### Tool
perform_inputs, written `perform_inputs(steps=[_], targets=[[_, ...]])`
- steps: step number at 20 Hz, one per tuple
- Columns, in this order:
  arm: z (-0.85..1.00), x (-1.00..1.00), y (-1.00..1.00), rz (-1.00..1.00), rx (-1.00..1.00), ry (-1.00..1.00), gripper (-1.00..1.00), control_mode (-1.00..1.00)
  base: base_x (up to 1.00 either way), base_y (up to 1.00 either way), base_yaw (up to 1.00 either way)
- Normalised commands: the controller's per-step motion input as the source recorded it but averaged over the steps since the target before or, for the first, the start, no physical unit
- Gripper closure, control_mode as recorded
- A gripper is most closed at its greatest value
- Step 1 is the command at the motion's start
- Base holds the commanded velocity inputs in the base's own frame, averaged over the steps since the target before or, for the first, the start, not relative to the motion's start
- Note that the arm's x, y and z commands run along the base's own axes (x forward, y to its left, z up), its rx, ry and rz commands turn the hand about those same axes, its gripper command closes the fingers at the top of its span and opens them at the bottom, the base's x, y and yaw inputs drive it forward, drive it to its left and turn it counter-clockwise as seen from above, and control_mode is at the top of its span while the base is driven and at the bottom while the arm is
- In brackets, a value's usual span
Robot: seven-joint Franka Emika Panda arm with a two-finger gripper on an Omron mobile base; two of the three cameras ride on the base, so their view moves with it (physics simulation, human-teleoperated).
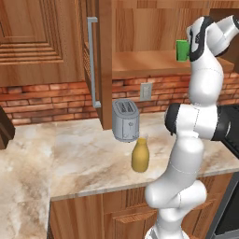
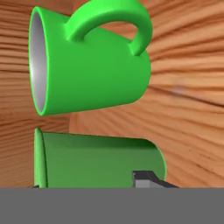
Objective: There is a tray on the dining counter. Grab the cup, mug, and pitcher and place them on the tray. The pitcher may be placed next to the tray if it cannot fit the tray.
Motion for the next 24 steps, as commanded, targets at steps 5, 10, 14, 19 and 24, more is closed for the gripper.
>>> perform_inputs(steps=[5, 10, 14, 19, 24], targets=[[-0.17, -0.51, 0.00, 0.00, 0.00, -0.04, 1.00, -1.00, 0.00, 0.00, 0.00], [-0.16, -0.74, 0.00, 0.00, 0.00, -0.08, 1.00, -1.00, 0.00, 0.00, 0.00], [-0.10, -0.74, 0.00, 0.00, 0.00, -0.05, 1.00, -1.00, 0.00, 0.00, 0.00], [0.00, -0.43, 0.00, 0.00, 0.00, 0.00, 1.00, -1.00, 0.00, 0.00, 0.00], [0.00, -0.44, 0.02, 0.00, -0.01, 0.02, 1.00, -1.00, 0.00, 0.00, 0.00]])
